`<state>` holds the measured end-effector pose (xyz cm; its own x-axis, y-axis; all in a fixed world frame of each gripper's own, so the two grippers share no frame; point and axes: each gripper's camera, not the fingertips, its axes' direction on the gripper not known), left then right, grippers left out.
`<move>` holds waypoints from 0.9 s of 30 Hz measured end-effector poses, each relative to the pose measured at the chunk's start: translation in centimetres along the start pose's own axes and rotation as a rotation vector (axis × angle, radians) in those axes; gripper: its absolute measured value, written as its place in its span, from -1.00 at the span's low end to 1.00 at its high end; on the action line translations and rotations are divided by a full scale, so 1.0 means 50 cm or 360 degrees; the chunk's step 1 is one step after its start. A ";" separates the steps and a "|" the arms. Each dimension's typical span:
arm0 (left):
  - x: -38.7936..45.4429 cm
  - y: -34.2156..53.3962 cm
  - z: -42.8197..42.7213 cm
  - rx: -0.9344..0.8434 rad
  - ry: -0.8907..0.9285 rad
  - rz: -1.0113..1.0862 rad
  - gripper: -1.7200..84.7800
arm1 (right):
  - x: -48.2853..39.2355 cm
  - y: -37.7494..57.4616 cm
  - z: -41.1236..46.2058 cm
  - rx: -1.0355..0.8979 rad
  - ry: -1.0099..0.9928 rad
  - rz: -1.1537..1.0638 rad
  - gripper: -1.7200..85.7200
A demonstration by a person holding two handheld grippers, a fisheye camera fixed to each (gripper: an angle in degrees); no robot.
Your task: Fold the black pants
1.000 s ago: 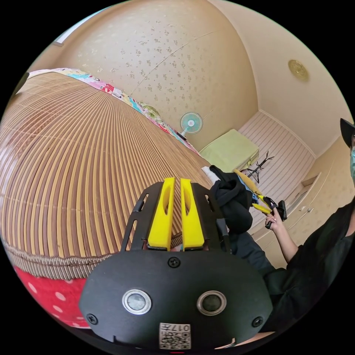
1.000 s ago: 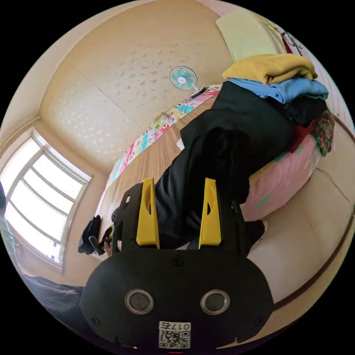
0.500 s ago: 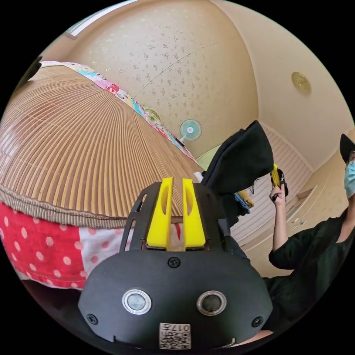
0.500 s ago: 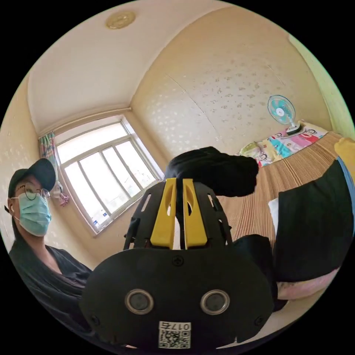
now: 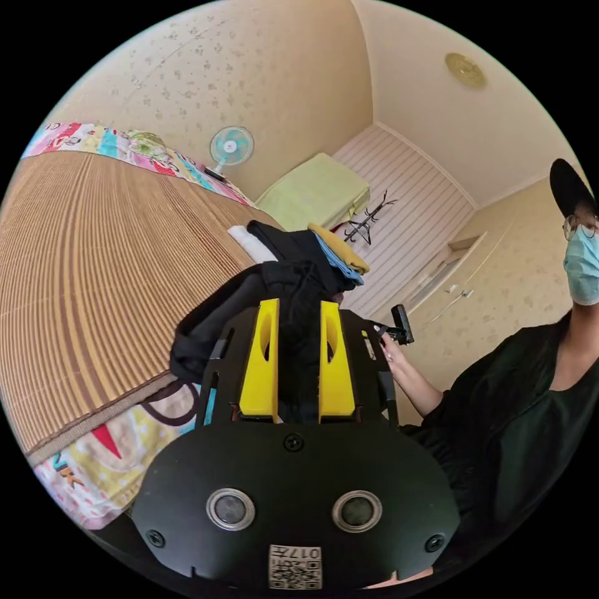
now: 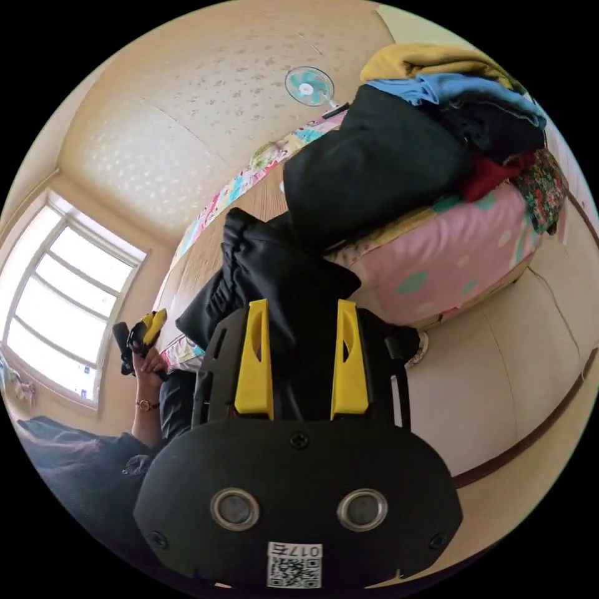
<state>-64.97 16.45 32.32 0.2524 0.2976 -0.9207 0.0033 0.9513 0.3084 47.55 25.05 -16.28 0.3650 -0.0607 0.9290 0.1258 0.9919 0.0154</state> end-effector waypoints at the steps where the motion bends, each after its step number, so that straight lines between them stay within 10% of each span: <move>1: 0.008 -0.002 0.014 -0.0023 -0.0002 0.0011 -0.73 | -0.033 -0.003 0.003 -0.0005 0.0015 -0.0088 -0.60; 9: -0.006 0.016 0.140 -0.0136 -0.0004 -0.0133 -0.71 | -0.272 0.017 0.304 -0.0498 0.0401 -0.0617 -0.48; 14: 0.012 0.030 0.156 -0.0157 0.0033 -0.0130 -0.71 | -0.255 -0.004 0.218 -0.0263 0.0439 -0.0549 -0.84; 27: 0.006 -0.082 0.439 -0.0686 -0.0264 -0.0409 -0.70 | -0.160 0.129 -0.100 0.0474 0.0531 -0.0102 -0.91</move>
<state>-43.68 10.88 36.04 0.4457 0.0666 -0.8927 -0.3041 0.9492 -0.0810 50.09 31.40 -25.47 0.6485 -0.1072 0.7536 -0.0951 0.9708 0.2200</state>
